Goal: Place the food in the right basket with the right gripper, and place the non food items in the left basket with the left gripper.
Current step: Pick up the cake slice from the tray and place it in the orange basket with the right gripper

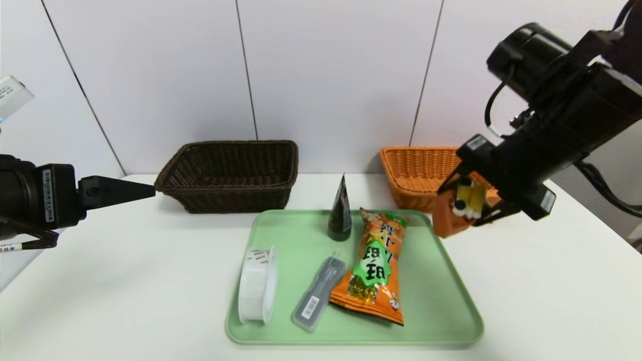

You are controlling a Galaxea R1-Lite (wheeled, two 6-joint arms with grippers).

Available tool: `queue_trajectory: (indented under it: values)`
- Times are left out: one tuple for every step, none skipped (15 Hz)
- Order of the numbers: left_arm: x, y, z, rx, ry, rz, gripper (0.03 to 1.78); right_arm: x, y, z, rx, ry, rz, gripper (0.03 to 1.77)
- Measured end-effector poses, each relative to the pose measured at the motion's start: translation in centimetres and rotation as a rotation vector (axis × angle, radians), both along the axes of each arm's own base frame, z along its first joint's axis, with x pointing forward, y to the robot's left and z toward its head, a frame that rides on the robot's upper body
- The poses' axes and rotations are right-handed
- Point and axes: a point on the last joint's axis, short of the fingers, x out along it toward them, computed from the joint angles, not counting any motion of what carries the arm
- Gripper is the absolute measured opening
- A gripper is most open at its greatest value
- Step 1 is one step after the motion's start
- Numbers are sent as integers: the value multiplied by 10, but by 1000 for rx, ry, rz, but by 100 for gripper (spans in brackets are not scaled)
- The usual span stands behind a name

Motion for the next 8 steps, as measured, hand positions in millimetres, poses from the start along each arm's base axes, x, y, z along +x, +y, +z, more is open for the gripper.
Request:
queue_trajectory:
  values:
    - [0,0,0,0,0,0,169,4,-6,8,11,-87,-10,87]
    - [-1,0,0,0,2,-3,169,9,-14,16,22,-167,-22,87]
    - [-2,-1,-1,3,10,-8,169,15,-22,22,34,-246,-42,87]
    - [-4,-1,-1,5,19,-10,169,23,-30,28,48,-324,-69,87]
    - [-5,-1,-1,7,22,-12,169,33,-37,33,63,-401,-98,87]
    - [-7,-1,-1,9,23,-16,169,43,-44,35,74,-456,-124,87]
    - [-8,-1,0,13,17,-20,169,53,-49,33,82,-491,-145,87]
    - [-9,-1,0,19,13,-21,169,66,-55,28,86,-510,-167,87]
